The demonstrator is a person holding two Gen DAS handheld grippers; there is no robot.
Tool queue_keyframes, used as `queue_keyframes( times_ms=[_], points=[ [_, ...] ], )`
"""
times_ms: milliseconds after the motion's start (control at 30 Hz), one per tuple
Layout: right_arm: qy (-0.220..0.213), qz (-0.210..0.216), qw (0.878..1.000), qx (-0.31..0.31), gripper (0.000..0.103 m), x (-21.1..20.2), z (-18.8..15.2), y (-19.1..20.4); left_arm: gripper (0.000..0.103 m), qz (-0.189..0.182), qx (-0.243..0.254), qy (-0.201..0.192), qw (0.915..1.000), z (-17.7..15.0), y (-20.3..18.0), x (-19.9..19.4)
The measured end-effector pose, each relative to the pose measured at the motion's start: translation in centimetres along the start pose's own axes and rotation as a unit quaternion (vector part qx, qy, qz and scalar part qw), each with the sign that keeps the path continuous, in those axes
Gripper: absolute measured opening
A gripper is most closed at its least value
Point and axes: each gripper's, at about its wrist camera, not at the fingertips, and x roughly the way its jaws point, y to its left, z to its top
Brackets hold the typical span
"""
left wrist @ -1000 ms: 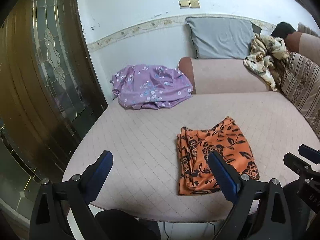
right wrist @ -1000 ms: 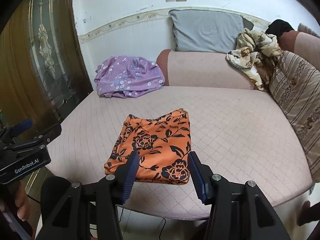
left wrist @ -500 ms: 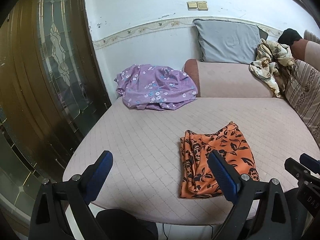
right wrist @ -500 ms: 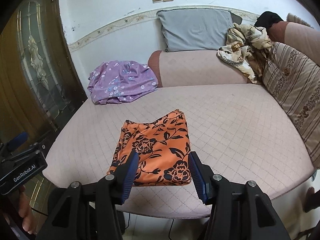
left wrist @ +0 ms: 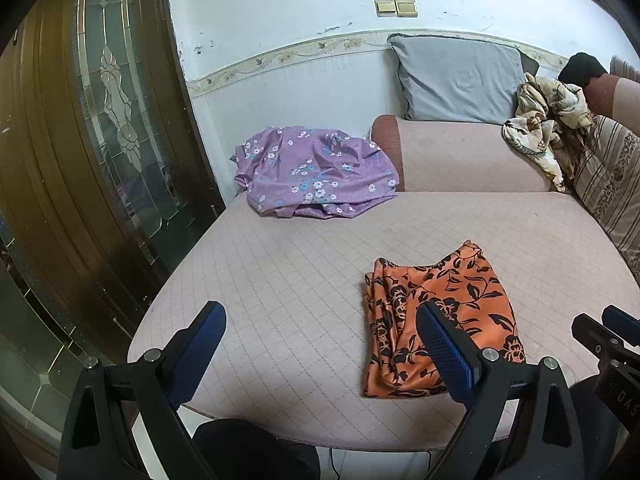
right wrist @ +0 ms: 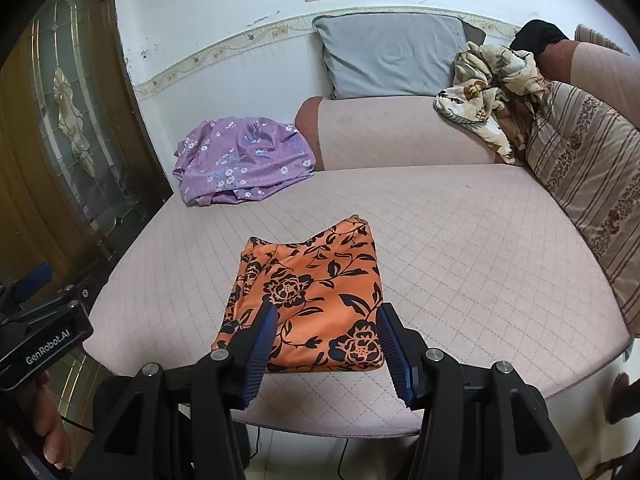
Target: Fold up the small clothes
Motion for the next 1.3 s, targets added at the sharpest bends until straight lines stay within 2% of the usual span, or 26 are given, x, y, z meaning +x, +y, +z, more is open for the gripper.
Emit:
queue_keyframes(
  times_ms=[467, 1300],
  points=[
    [-0.02, -0.011, 1.0, 0.003, 0.055, -0.6, 0.2, 0.3, 0.096, 0.001, 0.004, -0.006, 1.0, 0.0, -0.1, -0.2],
    [-0.028, -0.025, 0.999, -0.01, 0.055, -0.7, 0.0, 1.5, 0.096, -0.018, -0.005, -0.003, 0.9998, 0.0, 0.6, -0.4]
  ],
)
